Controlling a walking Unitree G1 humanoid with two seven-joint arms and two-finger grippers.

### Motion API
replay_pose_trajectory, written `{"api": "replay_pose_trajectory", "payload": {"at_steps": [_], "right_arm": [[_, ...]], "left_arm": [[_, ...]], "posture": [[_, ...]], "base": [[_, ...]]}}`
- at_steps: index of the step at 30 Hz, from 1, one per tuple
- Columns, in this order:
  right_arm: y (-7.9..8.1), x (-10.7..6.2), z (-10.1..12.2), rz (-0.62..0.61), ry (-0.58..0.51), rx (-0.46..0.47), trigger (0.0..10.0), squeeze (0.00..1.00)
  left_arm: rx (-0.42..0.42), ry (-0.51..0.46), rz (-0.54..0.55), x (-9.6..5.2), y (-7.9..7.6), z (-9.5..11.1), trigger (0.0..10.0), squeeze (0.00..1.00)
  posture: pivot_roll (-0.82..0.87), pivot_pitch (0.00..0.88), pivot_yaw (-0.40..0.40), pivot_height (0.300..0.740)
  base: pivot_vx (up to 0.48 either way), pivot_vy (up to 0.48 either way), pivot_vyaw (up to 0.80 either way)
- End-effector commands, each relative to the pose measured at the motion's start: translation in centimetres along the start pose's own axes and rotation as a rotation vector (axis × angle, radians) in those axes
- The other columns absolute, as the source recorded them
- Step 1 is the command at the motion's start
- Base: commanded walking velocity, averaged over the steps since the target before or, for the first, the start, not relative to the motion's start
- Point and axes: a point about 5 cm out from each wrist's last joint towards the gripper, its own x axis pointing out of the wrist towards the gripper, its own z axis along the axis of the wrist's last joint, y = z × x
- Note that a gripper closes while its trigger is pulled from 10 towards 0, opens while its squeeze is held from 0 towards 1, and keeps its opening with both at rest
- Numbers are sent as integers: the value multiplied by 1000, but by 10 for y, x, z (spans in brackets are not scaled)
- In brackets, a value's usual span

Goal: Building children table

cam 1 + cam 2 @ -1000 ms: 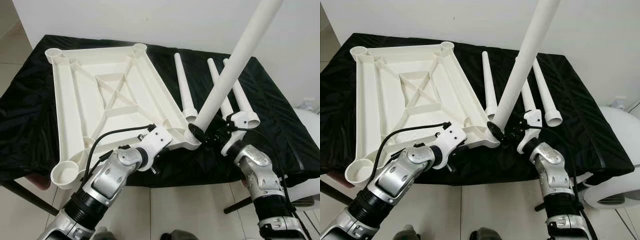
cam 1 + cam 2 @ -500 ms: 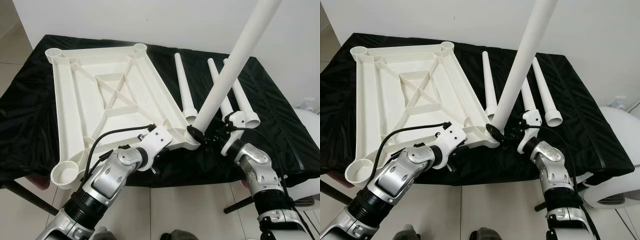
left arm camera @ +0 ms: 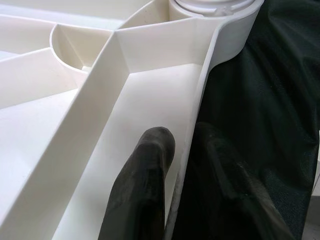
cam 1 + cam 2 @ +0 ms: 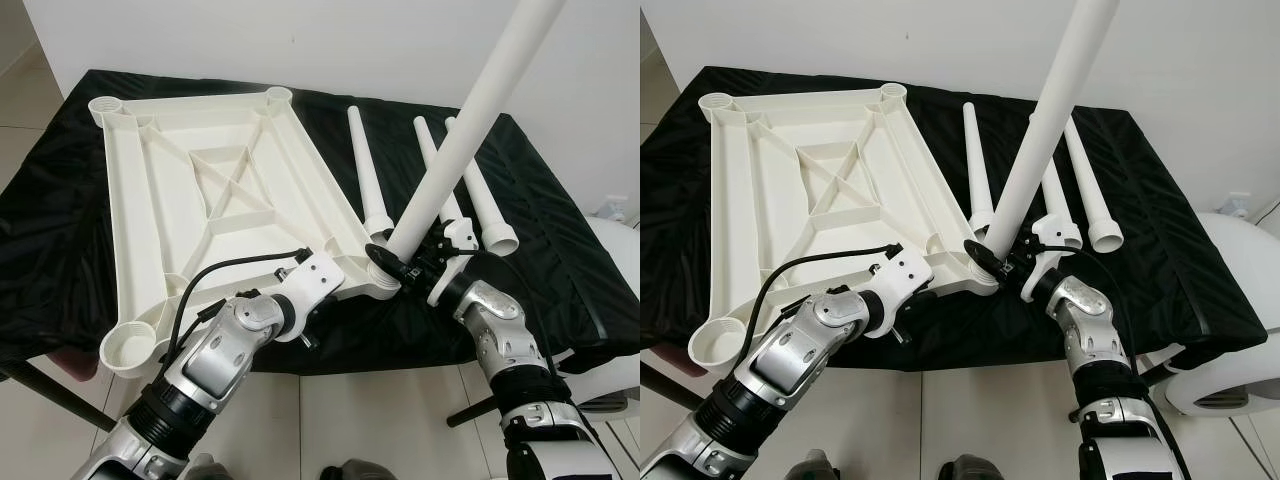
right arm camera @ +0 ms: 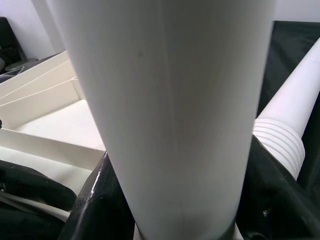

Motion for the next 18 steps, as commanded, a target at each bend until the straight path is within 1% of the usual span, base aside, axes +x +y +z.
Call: {"api": "replay_pose_trajectory", "payload": {"at_steps": [1,6,8,9,11,12,14,15,18], "right_arm": [[3,0,-5,-10,1,51,10000,0],[9,2,-4,-55,-23,70,10000,0],[14,5,-2,-100,-38,57,10000,0],[14,5,-2,-100,-38,57,10000,0],[19,7,-1,-165,-35,39,10000,0],[19,7,-1,-165,-35,39,10000,0],[24,9,1,-229,-47,44,10000,0],[24,9,1,-229,-47,44,10000,0],[34,13,5,-306,-56,30,10000,0]], "left_arm": [[-8,23,-70,3,-11,-4,10000,0],[-9,21,-71,3,-12,-4,10000,0],[-9,22,-76,3,-14,-5,10000,0],[-9,22,-76,3,-14,-5,10000,0],[-9,23,-82,3,-15,-6,10000,0],[-9,23,-82,3,-15,-6,10000,0],[-9,24,-81,3,-15,-6,10000,0],[-9,24,-81,3,-15,-6,10000,0],[-9,23,-82,3,-15,-6,10000,0]], "posture": [[5,14,-91,740],[3,13,-96,740],[1,12,-96,740],[1,12,-96,740],[1,12,-97,740],[1,12,-97,740],[2,13,-97,740],[2,13,-97,740],[1,13,-94,740]], "base": [[0,0,0],[0,0,0],[0,0,0],[0,0,0],[0,0,0],[0,0,0],[0,0,0],[0,0,0],[0,0,0]]}}
